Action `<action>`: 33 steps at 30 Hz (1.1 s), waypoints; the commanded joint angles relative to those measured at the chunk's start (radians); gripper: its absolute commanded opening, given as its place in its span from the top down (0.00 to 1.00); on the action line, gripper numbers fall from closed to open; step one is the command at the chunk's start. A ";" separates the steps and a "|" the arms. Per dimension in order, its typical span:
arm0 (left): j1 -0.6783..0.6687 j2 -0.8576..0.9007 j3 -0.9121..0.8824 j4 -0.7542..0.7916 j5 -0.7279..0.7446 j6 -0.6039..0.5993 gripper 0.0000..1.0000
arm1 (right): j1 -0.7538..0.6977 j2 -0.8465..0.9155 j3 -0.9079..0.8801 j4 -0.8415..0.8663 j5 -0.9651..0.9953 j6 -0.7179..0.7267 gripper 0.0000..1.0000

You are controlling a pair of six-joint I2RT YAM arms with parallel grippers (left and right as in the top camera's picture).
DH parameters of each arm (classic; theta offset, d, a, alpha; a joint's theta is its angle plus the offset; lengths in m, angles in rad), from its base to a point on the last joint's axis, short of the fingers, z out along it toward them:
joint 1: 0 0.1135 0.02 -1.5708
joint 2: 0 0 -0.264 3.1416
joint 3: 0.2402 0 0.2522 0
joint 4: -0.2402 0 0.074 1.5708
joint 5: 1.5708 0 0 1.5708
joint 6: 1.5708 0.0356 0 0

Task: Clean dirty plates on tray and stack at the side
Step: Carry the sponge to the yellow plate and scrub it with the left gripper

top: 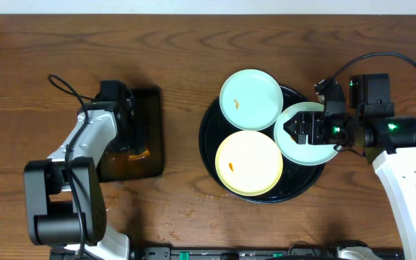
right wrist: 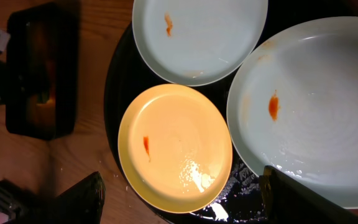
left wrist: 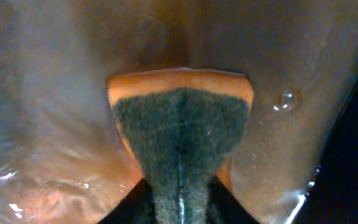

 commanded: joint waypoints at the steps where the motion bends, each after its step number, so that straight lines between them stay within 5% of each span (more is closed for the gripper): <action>1: 0.000 0.031 -0.041 0.019 0.006 0.014 0.91 | 0.010 0.000 0.019 0.002 -0.015 -0.006 0.22; 7: 0.000 -0.002 0.006 -0.073 0.006 0.014 0.92 | 0.040 0.000 -0.004 0.002 -0.014 -0.019 0.27; 12: -0.011 -0.090 0.127 -0.235 0.040 0.014 0.93 | 0.117 0.020 -0.081 -0.008 0.087 0.061 0.50; 15: -0.035 -0.163 0.157 -0.280 0.052 0.013 0.93 | 0.143 0.044 -0.139 -0.013 0.157 0.149 0.53; 23: -0.150 -0.331 0.158 -0.305 0.183 -0.073 0.92 | 0.149 0.131 -0.267 0.077 0.161 0.140 0.63; 33: -0.406 -0.318 0.158 -0.227 0.211 -0.210 0.93 | 0.166 0.282 -0.365 0.285 0.162 0.136 0.71</action>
